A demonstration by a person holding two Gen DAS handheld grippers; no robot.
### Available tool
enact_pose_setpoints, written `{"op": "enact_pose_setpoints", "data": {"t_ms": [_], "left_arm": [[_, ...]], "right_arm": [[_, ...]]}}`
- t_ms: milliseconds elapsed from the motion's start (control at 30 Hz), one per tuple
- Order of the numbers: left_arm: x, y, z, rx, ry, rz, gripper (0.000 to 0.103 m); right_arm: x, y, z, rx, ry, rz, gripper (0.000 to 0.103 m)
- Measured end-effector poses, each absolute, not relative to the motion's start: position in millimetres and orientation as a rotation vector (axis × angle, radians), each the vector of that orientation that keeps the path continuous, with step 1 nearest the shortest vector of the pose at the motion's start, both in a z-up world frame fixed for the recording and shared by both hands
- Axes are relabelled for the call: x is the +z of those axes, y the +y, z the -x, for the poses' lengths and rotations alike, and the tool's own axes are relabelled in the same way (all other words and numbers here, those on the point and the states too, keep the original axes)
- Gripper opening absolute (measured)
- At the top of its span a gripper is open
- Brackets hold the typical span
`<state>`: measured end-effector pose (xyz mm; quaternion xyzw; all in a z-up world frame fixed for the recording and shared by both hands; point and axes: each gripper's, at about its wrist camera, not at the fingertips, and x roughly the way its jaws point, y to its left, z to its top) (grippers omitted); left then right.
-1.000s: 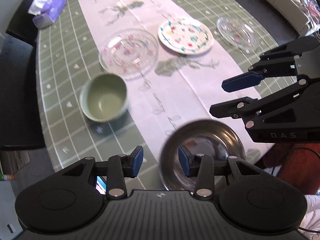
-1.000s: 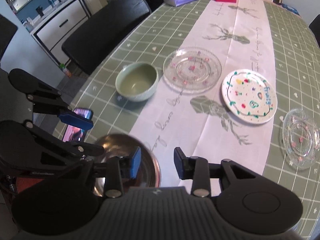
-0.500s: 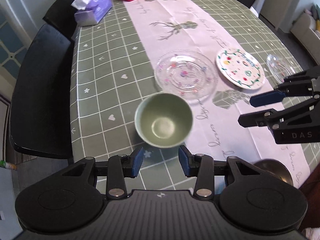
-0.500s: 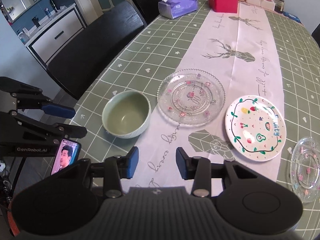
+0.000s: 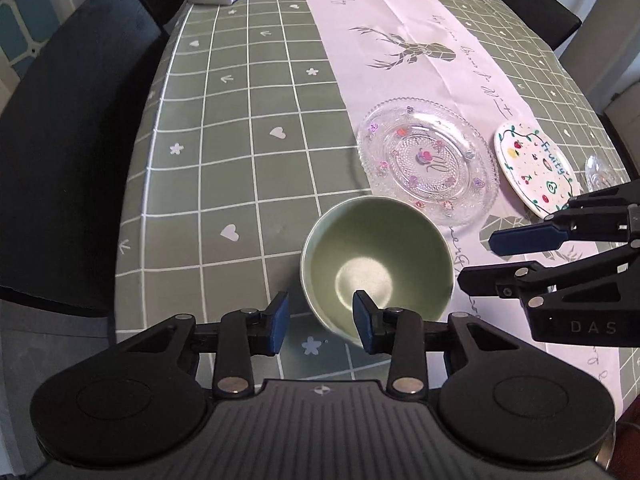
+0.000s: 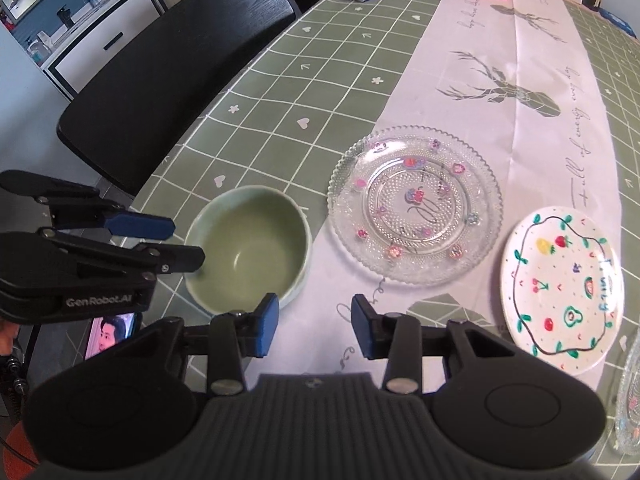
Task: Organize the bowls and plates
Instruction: 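Grasp the pale green ceramic bowl rim with the left gripper while the right gripper grasps it too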
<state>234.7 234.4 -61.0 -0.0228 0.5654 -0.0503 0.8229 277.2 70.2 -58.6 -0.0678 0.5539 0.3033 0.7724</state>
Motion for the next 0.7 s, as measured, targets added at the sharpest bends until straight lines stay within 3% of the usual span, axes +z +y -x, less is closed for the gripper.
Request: {"op": "enact_pose_setpoints", "data": {"t_ms": [200, 567, 700], "left_arm": [[-76.9, 237.1, -244.9, -0.103, 1.23, 0.068, 0.034], [-88.4, 236.2, -250.9, -0.117, 1.269, 0.066, 0.016], [-88.6, 235.2, -253.5, -0.092, 1.289, 0.08, 0.015]], "right_arm": [[-72.1, 80.3, -291.2, 0.652, 1.243, 0.111, 0.037], [-94.6, 99.3, -301.4, 0.651, 1.324, 0.093, 0.019], [-96.7, 99.8, -303.6, 0.632, 1.347, 0.059, 0.014]]}}
